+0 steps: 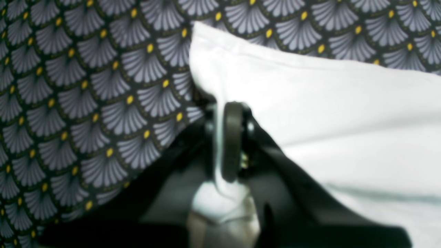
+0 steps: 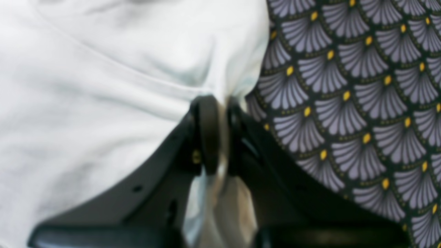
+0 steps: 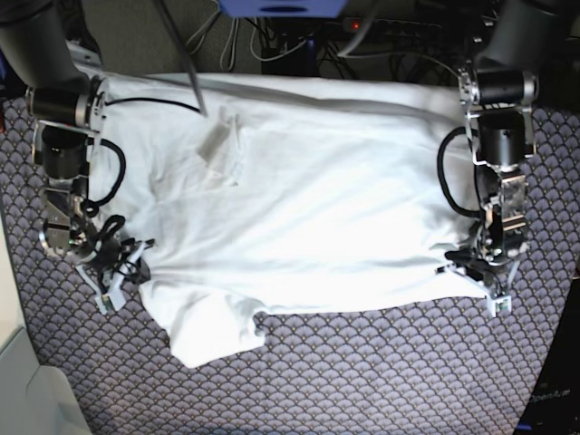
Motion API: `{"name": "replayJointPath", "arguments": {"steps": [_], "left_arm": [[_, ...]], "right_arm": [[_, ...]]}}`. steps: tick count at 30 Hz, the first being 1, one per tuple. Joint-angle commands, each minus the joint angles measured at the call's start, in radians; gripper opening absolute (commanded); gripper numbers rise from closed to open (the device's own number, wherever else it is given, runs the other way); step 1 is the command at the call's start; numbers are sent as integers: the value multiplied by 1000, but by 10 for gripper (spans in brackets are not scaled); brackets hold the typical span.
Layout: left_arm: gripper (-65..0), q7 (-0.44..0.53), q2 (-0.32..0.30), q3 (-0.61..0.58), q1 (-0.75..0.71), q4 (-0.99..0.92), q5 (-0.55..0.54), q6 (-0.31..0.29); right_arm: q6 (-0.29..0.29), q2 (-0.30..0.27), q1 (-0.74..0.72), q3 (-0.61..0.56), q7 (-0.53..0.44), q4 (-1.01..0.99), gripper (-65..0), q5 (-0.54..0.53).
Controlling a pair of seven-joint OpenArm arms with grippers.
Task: Fold the T-shirt properly
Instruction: 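Lift the hem with both grippers and fold it over toward the collar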
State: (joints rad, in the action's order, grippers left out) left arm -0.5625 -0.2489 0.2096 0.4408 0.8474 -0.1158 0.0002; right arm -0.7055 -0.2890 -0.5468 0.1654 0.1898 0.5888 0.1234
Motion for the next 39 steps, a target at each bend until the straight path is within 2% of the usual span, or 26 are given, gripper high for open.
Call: {"name": "replayJointPath", "arguments": {"steps": [1,5,11,17,21,30,39], "left_arm": [[-646,5,-10,3,14,40,1,4],[-646,-6,-13,3,-40,126,1,4],[-646,-6,-16,4,-101,227,8,4],[-646,-6,-11,101,-172,313,11,-1],[-646,-41,-14,118,-211,359,1,-2],[-646,-121,-8,181,-299,543,1,-4],[-646,-112,-8,182,-365,593,1,-4]], "right_arm": [[7,-26,-25,6,-11,18,-650,-6],[7,-42,29,6,-8,135,-650,-9],[7,-36,162,7,-5,389,-650,-6],[7,-36,248,16,92,573,-650,-9],[7,-28,311,79,103,690,-650,-9],[7,-20,486,128,103,897,-650,-11],[7,1,614,138,103,1032,-650,-11]]}}
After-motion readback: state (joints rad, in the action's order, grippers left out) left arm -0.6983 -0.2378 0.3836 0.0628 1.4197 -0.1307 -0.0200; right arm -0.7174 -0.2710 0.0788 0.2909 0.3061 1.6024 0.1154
